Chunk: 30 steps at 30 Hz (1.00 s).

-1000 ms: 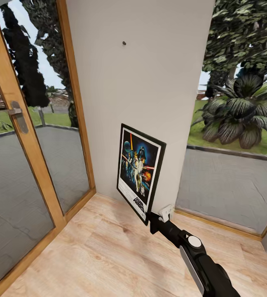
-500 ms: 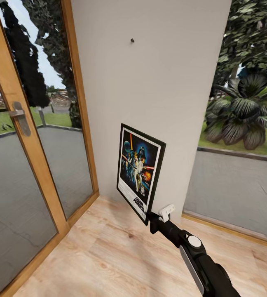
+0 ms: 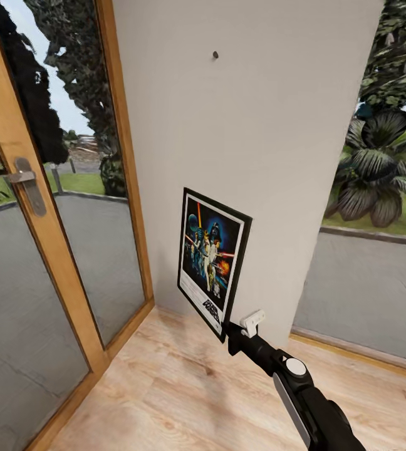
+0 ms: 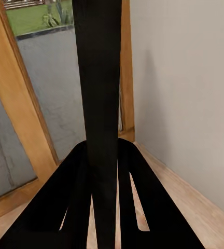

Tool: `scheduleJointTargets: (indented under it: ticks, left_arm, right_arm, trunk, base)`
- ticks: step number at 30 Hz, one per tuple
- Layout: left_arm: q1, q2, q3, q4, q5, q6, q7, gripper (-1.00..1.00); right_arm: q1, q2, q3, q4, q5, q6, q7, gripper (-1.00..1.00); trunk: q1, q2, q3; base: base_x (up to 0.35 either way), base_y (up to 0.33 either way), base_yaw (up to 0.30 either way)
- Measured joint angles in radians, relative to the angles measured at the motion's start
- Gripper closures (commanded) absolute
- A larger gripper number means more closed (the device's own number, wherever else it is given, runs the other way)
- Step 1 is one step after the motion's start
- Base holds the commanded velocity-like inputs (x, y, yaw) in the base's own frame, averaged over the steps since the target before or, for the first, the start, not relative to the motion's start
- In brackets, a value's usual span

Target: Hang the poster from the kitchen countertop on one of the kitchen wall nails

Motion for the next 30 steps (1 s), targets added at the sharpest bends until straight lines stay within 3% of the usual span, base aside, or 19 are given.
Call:
scheduleJointTargets:
  ticks: [8, 21, 30]
  left_arm:
    - [0.000, 0.004, 0.001, 0.003, 0.000, 0.000, 0.000, -1.00]
    - [0.000, 0.006, 0.000, 0.023, 0.000, 0.000, 0.000, -1.00]
    - [0.000, 0.007, 0.000, 0.024, 0.000, -0.001, 0.000, -1.00]
  right_arm:
    - [0.000, 0.000, 0.000, 0.000, 0.001, 0.002, -0.001, 1.00]
    - [0.000, 0.000, 0.000, 0.002, 0.002, -0.001, -0.001, 1.00]
    - [0.000, 0.000, 0.000, 0.001, 0.001, 0.000, 0.001, 1.00]
  trunk:
    - [0.000, 0.000, 0.004]
    - [0.000, 0.000, 0.005]
    - [0.000, 0.000, 0.006]
  base:
    - [0.102, 0.214, -0.289]
    - [0.065, 0.304, -0.039]
    - [0.059, 0.280, -0.247]
